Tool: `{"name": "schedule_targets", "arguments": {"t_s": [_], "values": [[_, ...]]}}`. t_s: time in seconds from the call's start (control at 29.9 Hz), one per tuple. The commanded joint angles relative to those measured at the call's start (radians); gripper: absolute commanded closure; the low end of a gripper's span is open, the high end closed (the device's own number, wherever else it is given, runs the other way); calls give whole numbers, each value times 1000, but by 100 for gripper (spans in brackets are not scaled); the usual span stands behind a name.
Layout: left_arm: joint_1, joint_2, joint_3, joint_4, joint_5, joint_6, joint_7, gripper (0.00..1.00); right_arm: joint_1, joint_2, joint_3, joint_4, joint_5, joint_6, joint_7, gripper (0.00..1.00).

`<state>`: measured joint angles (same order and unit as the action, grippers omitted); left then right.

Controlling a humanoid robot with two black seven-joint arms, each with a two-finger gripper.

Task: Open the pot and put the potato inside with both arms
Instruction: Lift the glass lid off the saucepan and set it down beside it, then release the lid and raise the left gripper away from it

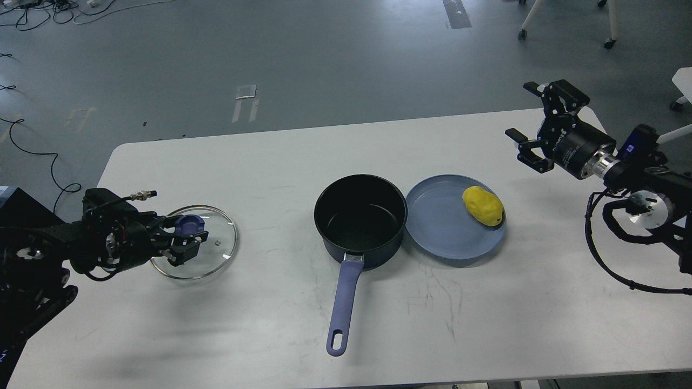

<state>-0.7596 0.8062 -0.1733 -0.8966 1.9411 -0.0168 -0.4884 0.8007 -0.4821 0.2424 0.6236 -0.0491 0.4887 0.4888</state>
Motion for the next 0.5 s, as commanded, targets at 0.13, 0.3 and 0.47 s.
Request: {"name": "schedule_targets", "arguments": {"t_s": [0.13,0.3,0.47], "values": [[32,-7,8,11,-63,8,0,37,0,-15,0,2,0,0,0,0],[39,-18,6,11,-82,8,0,6,0,-18,0,7,0,0,0,0],[22,-30,5,5,-191,0,0,2,0,-35,0,11,0,0,0,0]]}}
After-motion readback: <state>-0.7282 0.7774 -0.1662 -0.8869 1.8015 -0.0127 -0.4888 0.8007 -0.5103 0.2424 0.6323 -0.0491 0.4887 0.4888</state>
